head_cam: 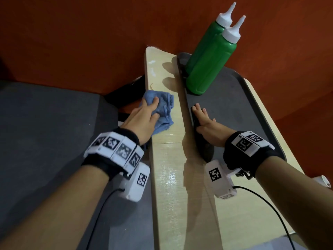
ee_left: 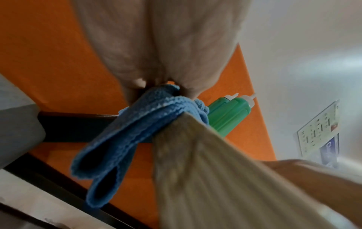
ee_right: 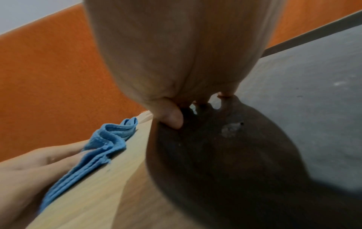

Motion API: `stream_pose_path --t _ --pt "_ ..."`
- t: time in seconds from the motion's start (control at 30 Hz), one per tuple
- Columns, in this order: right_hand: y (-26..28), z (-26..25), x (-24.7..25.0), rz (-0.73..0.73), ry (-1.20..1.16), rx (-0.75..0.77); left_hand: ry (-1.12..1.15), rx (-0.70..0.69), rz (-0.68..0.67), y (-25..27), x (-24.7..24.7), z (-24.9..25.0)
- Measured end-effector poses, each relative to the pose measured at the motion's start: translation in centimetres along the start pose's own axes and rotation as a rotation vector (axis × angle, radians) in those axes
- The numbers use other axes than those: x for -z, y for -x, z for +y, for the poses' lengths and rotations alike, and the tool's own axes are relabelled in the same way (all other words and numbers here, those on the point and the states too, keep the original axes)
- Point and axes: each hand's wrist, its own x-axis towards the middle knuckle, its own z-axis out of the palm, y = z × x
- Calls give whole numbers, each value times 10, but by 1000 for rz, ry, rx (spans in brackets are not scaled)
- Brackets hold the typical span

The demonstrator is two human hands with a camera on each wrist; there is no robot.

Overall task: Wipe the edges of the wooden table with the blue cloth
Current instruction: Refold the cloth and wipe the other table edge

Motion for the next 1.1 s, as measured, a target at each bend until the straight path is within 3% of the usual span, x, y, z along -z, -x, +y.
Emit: stream_pose_path --t 0.2,0.3,0.4,0.5,0.67,0.77,0.87,1.1 --pt "3 -14 18 -60 71 -48 -42 29 -20 -18 12 2" --pt "-2 -28 29 127 182 -33 -70 -17 -73 -1 8 0" --pt "-8 -44 24 246 214 77 -111 -30 -82 -4 13 -3" --pt "-12 -55 15 225 207 121 -190 -11 -88 -32 20 -3" --pt "-16 -55 9 140 142 61 -232 39 -63 -71 32 -1" --pt "-17 -57 12 143 132 70 -233 -3 -30 -65 31 -4" --pt "-18 -58 22 141 143 87 -233 -29 -99 -47 25 -5" --pt "-29 -56 46 274 152 147 -377 68 -107 -98 34 2"
